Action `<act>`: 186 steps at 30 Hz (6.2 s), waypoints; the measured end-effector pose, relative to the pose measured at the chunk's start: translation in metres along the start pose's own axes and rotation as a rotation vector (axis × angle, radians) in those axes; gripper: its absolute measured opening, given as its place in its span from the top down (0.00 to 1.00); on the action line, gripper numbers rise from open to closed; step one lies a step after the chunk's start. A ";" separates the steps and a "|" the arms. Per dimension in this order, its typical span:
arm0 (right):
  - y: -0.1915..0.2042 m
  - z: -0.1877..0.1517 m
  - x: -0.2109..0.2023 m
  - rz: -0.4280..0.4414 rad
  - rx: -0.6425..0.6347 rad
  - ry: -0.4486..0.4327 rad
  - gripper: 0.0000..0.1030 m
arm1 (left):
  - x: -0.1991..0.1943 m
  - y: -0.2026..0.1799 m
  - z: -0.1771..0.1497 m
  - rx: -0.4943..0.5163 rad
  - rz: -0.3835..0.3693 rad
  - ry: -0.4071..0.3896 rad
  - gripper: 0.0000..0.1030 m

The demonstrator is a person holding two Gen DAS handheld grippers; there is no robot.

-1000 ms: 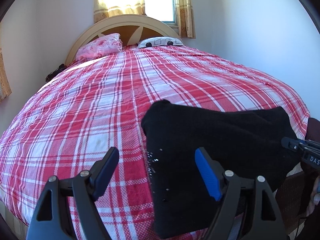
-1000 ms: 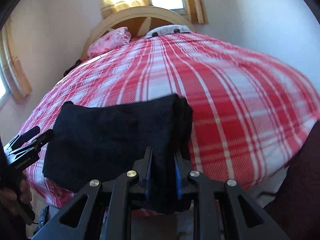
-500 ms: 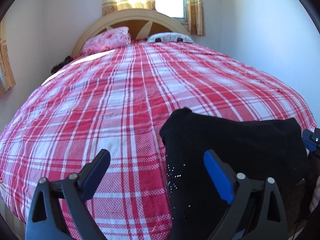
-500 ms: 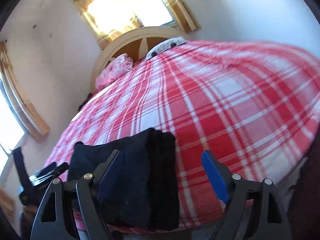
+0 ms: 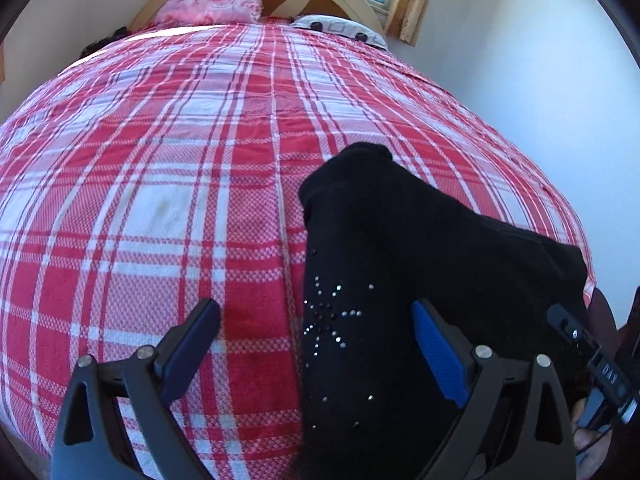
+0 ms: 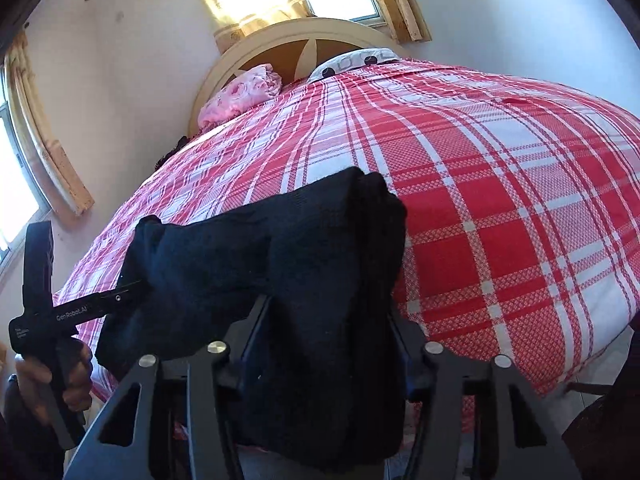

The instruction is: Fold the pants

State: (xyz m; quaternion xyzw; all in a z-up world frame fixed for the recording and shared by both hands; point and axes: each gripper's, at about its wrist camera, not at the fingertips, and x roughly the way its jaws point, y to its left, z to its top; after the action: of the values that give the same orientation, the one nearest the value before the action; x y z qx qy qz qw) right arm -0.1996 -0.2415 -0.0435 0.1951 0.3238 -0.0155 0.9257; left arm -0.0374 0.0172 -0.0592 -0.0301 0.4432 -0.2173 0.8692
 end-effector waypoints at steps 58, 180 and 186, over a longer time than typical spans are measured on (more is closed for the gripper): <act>0.275 0.125 0.144 0.417 -0.429 0.085 0.72 | -0.096 0.132 0.062 -0.162 0.353 -0.306 0.76; 0.091 0.052 0.097 0.065 -0.151 0.147 0.56 | 0.000 0.049 0.041 0.016 0.173 -0.066 0.70; 0.099 0.057 0.091 0.056 -0.200 0.161 0.66 | -0.011 0.050 0.043 -0.002 0.134 -0.066 0.79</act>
State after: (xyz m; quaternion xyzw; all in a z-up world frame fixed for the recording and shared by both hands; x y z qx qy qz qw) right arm -0.0784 -0.1624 -0.0231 0.1115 0.3914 0.0583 0.9116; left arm 0.0086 0.0611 -0.0371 -0.0085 0.4154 -0.1569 0.8960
